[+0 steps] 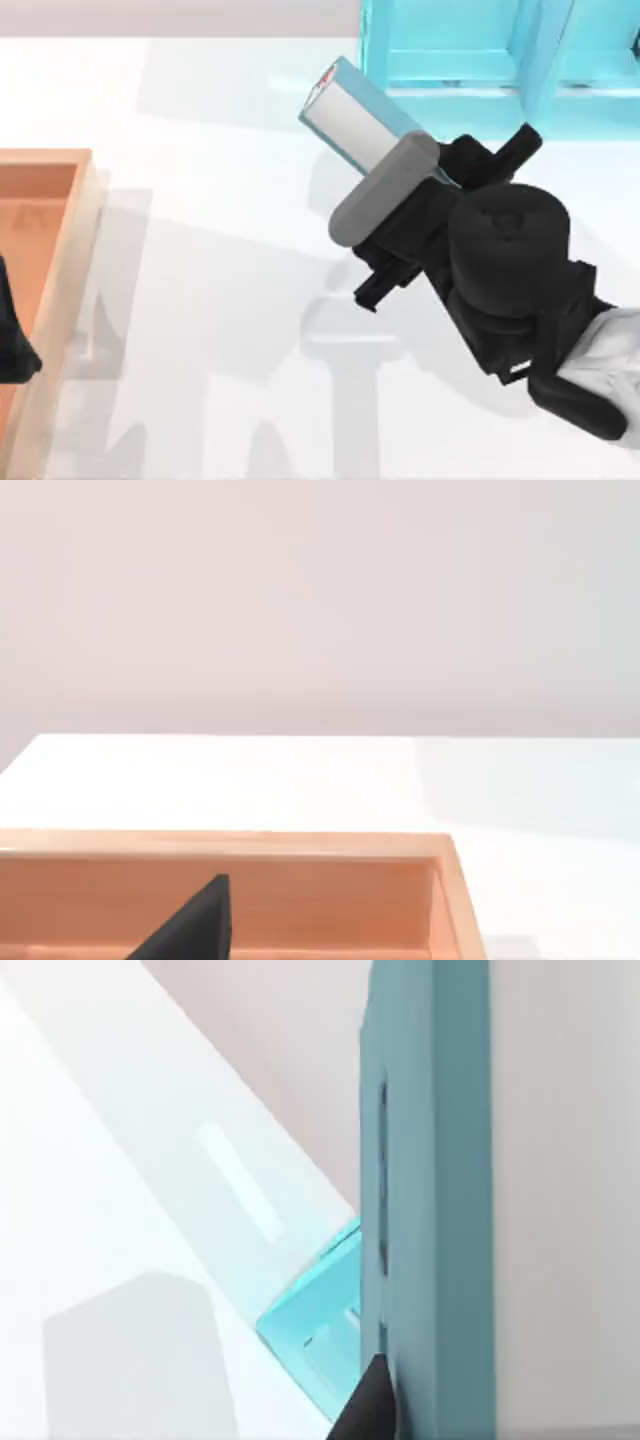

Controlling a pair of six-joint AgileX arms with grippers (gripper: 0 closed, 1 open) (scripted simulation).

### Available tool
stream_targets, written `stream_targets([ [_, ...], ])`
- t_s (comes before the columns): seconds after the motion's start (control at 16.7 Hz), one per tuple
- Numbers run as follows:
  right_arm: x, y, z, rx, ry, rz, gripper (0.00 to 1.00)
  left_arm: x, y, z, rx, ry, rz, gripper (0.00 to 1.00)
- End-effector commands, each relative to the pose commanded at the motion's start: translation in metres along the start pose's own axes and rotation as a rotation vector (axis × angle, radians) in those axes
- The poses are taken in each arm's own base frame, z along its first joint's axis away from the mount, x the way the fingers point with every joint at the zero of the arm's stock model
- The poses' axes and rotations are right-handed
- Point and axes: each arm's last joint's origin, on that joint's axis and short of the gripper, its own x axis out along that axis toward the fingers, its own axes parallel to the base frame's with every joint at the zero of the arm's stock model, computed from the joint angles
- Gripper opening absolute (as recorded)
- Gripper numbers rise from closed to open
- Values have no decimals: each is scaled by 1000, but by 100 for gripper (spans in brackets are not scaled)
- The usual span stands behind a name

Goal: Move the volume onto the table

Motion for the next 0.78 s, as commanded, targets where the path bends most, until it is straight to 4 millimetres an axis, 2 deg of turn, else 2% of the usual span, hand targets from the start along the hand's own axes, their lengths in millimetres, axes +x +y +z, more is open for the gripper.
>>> stream_targets([
  [0.18, -40, 68, 17, -359, -43, 78, 0, 0, 0, 0, 0, 0, 0, 100],
  [0.36, -74, 109, 20, -605, -75, 100, 0, 0, 0, 0, 0, 0, 0, 100],
  [0.54, -89, 127, 17, -720, -76, 91, 0, 0, 0, 0, 0, 0, 0, 100],
  [0.78, -90, 129, 16, -732, -71, 87, 0, 0, 0, 0, 0, 0, 0, 100],
])
